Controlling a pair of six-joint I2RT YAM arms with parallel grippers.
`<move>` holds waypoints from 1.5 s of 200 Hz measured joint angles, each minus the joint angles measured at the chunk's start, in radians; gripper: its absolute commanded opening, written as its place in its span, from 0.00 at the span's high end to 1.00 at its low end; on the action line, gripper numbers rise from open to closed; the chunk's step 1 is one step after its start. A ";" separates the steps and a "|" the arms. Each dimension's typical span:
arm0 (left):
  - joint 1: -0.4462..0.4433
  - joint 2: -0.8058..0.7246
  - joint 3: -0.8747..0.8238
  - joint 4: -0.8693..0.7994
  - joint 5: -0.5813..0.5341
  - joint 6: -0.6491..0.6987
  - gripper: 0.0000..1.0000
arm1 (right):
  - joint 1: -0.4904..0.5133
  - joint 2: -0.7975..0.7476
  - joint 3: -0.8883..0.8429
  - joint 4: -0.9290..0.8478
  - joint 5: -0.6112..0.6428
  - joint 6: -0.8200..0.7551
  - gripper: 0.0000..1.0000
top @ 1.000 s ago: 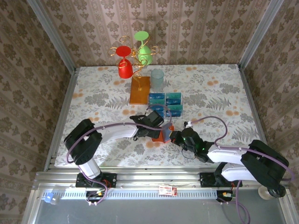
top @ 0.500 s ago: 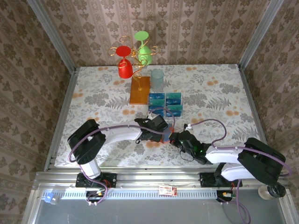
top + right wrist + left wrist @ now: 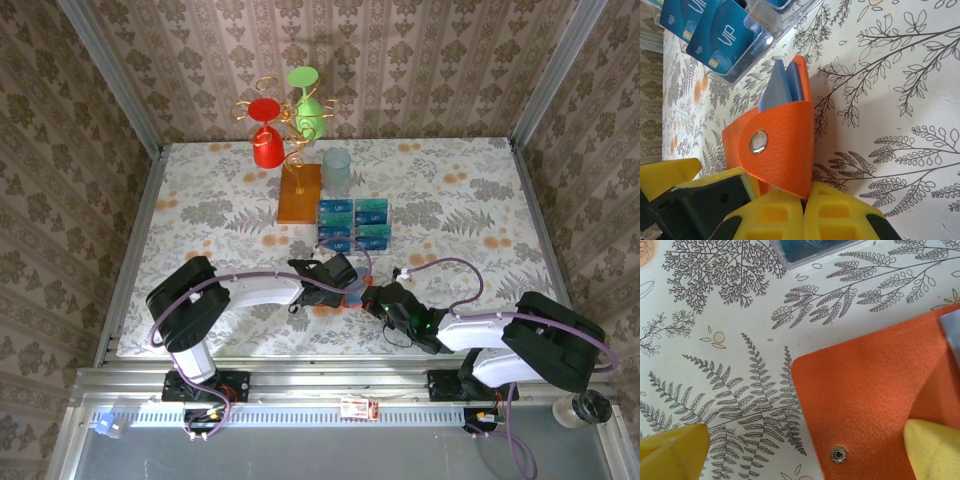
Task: Put the credit cards into the card holder
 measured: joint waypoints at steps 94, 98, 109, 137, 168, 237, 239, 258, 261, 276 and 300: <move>0.080 -0.109 0.010 0.025 0.195 -0.050 0.00 | 0.045 -0.036 -0.001 -0.056 0.052 0.014 1.00; 0.083 -0.122 0.009 0.031 0.203 -0.054 0.00 | 0.048 -0.040 0.000 -0.063 0.055 0.013 1.00; 0.093 -0.165 0.008 0.055 0.233 -0.067 0.00 | 0.055 -0.055 0.001 -0.086 0.062 0.011 1.00; 0.098 -0.249 0.007 0.134 0.293 -0.107 0.00 | 0.064 -0.080 0.008 -0.128 0.079 0.005 1.00; 0.098 -0.292 -0.026 0.285 0.363 -0.185 0.00 | 0.068 -0.081 0.012 -0.137 0.087 0.003 1.00; 0.047 -0.216 -0.171 0.639 0.427 -0.383 0.00 | 0.076 -0.043 0.021 -0.130 0.091 0.003 1.00; 0.045 -0.211 -0.174 0.647 0.427 -0.386 0.00 | 0.077 -0.042 0.022 -0.130 0.092 0.003 1.00; 0.045 -0.188 -0.193 0.692 0.427 -0.415 0.00 | 0.078 -0.035 0.023 -0.130 0.098 0.003 1.00; 0.046 -0.187 -0.194 0.697 0.427 -0.419 0.00 | 0.079 -0.034 0.023 -0.130 0.099 0.003 1.00; 0.045 -0.186 -0.195 0.704 0.427 -0.426 0.00 | 0.081 -0.033 0.023 -0.130 0.103 0.003 1.00; 0.045 -0.187 -0.195 0.694 0.423 -0.426 0.00 | 0.082 -0.033 0.023 -0.130 0.105 0.003 1.00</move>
